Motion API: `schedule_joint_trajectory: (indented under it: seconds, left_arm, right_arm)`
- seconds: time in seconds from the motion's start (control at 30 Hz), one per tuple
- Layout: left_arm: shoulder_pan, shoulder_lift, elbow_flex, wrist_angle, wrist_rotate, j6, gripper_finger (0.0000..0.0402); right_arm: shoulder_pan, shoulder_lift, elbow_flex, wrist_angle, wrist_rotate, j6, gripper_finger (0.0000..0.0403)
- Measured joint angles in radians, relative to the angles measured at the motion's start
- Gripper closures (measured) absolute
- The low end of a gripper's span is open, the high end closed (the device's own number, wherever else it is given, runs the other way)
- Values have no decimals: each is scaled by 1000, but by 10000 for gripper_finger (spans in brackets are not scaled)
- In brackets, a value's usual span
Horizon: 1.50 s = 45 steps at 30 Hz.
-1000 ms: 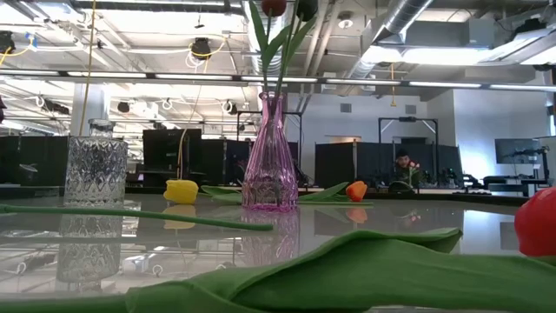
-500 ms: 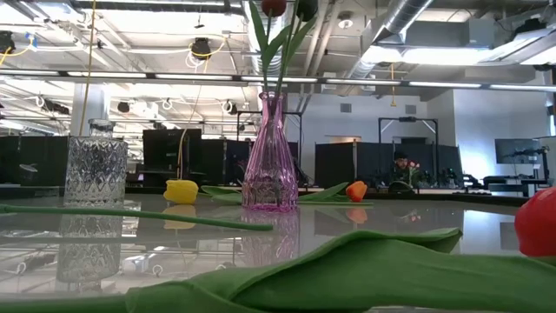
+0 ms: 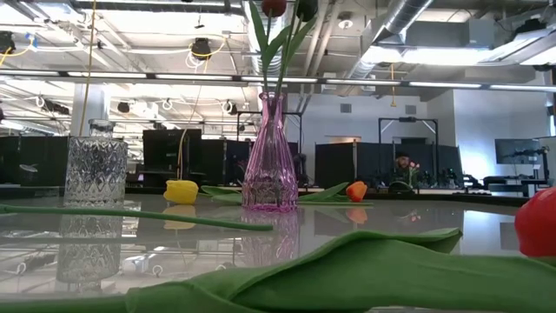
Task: Sort flowers into vase by color
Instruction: Put the red flower into the violet vase
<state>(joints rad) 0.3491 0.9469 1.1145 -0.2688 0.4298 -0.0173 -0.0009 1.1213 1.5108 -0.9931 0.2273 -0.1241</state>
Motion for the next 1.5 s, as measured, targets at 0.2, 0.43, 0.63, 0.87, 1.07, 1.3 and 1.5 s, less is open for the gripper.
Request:
schedule_joint_trajectory:
  seconds: [0.2, 0.43, 0.63, 0.87, 1.07, 1.3, 1.5]
  left_arm:
    - [-192, -48, -185, 171, 19, 85, 335]
    - [-371, -4, -336, 448, -8, 140, 335]
    - [-512, 86, -347, 594, -100, 209, 335]
    - [-578, 265, -332, 744, -283, 245, 335]
    - [-585, 344, -306, 758, -285, 218, 327]
    - [-585, 362, -292, 761, -278, 184, 253]
    - [-587, 362, -292, 804, -253, 146, 205]
  right_arm:
    - [125, 19, -180, 285, -273, 141, 367]
    - [291, 166, -189, 588, -390, 91, 378]
    - [374, 270, -124, 708, -424, 6, 368]
    - [336, 371, -76, 865, -438, -90, 378]
    - [292, 422, -48, 919, -493, -81, 369]
    - [280, 443, -43, 932, -493, -67, 378]
    - [254, 443, -43, 982, -493, -67, 371]
